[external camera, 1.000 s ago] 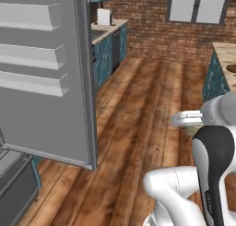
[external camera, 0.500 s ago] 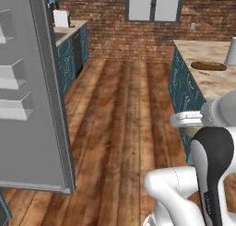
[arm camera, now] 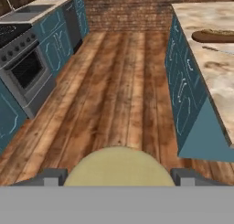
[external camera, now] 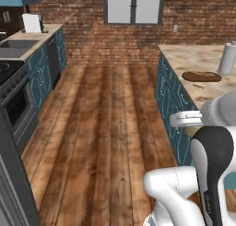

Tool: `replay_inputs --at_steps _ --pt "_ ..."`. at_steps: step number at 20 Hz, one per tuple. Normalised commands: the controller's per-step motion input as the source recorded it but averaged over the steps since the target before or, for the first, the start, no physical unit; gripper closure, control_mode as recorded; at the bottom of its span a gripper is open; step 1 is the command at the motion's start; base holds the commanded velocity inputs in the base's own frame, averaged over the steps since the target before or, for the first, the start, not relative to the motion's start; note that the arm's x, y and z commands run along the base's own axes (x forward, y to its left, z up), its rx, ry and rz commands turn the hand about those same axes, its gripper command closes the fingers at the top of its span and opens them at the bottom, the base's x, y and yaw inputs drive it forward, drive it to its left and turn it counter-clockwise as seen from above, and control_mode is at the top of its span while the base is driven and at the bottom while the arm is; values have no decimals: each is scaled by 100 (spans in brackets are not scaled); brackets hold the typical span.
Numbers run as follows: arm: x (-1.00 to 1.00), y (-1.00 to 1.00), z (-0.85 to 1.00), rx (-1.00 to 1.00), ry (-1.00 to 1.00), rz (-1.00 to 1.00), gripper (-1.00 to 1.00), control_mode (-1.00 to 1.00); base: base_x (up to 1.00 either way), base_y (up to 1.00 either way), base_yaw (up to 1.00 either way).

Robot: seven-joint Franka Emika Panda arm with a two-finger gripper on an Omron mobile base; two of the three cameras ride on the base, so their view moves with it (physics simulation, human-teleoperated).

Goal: Retrieve the sausage and cheese from the fridge and place them on the cutting board on the counter.

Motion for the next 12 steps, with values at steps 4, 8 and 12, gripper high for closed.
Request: replay_inputs --at_steps 4,8,12 --pt "0 0 0 0 0 0 100 100 100 -40 -18" --pt "0 0 0 0 0 0 100 100 100 -28 -15" --pt "0 0 0 0 0 0 100 100 100 -22 -16"
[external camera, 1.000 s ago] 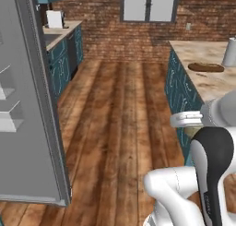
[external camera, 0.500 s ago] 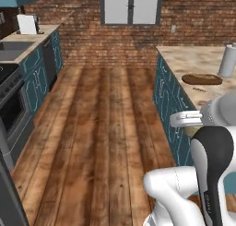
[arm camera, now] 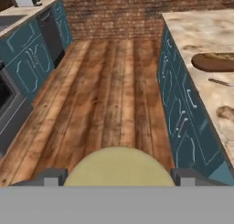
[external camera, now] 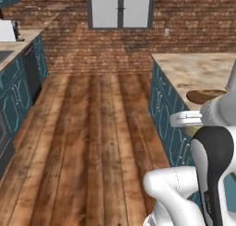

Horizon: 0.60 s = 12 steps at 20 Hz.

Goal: Retrieve the sausage and cheese from the fridge and place them on the cutting board on the counter.

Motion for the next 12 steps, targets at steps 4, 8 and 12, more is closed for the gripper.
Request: replay_inputs --at_steps 4,8,12 --pt "0 0 0 0 0 0 100 100 100 -11 -18" --pt "0 0 0 0 0 0 100 100 100 -9 -18" --pt "0 0 0 0 0 0 100 100 100 -2 -19"
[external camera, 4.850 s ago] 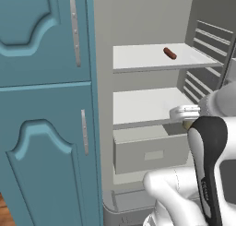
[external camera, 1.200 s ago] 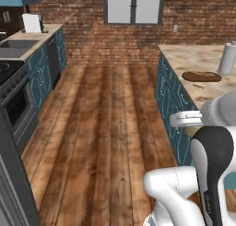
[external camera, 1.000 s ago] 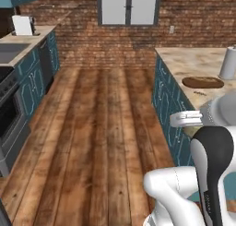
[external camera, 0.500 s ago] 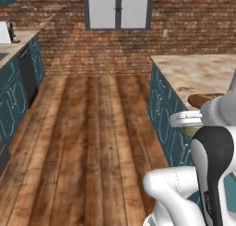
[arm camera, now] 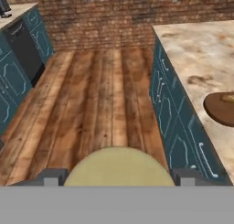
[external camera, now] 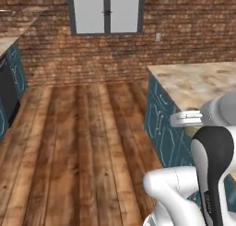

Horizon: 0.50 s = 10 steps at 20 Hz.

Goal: Retrieve the sausage and cheese from the fridge and place them on the cutting board on the counter.

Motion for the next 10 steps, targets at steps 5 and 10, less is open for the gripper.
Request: replay_inputs --at_steps 5,10 --pt "0 0 0 0 0 0 100 100 95 14 -44" --pt "0 0 0 0 0 0 100 100 50 60 -73"
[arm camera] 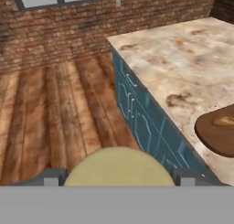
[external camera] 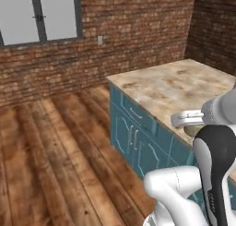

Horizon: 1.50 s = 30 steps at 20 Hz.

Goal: Retrieve the sausage and cheese from the fridge and place them on the cutting board on the counter.

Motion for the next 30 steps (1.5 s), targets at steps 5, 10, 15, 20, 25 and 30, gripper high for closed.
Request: replay_inputs --at_steps 5,10,15,20,25,30 --pt "0 0 0 0 0 0 100 100 25 72 -69" --pt "0 0 0 0 0 0 100 100 26 57 -75" --pt "0 0 0 0 0 0 100 100 13 32 -77" --pt "0 0 0 0 0 0 100 100 40 20 -74" --pt "0 0 0 0 0 0 100 100 69 19 -61" --pt "0 0 0 0 0 0 100 100 64 53 -32"
